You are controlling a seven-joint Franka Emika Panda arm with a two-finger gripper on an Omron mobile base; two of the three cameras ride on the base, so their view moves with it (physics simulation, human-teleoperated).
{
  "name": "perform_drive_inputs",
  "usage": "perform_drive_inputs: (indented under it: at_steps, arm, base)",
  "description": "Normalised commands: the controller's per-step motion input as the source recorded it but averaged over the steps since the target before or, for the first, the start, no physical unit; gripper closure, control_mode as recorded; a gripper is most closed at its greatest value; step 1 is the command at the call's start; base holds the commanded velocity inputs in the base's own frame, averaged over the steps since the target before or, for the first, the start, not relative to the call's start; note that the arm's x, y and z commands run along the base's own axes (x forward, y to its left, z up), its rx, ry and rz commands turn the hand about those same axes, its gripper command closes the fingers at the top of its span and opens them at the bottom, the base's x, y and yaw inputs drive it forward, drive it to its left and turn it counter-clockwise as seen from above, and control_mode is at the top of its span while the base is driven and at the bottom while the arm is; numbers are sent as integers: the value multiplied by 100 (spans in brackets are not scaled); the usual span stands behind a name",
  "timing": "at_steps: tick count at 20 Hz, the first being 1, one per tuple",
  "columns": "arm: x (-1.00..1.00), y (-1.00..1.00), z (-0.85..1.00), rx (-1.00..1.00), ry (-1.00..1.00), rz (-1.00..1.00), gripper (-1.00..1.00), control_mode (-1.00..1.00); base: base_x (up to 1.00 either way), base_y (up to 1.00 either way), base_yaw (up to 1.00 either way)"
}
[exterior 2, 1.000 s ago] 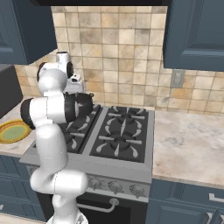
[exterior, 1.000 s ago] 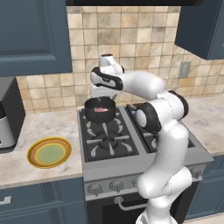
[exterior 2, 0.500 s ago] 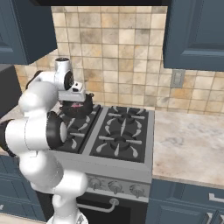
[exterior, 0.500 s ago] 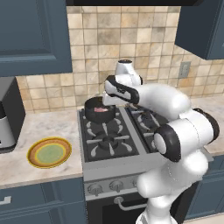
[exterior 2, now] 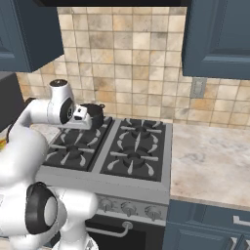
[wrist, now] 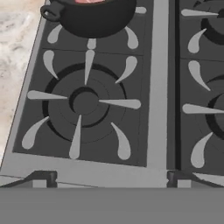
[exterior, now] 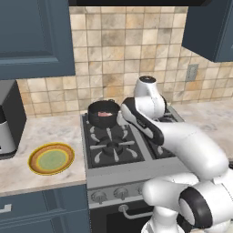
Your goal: Retrieve the frozen meat and place it in the pot on a burner. Then turn the burner on.
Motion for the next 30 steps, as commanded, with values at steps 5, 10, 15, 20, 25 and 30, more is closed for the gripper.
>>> perform_drive_inputs:
  at_steps: [5,10,15,20,25,30]
  arm:
    - [-100,-2,-3,2,-3,0,-100,-100]
    - [-79,-2,0,3,-5,0,-100,-100]
    - [-49,0,0,0,-2,0,-100,-100]
    - [-17,0,-7,0,0,0,-100,-100]
    - [-4,0,-22,0,0,0,-100,-100]
    - [0,0,-1,0,3,-2,-100,-100]
  base:
    - [0,0,0]
    - [0,0,0]
    - [0,0,0]
    - [0,0,0]
    - [0,0,0]
    - [0,0,0]
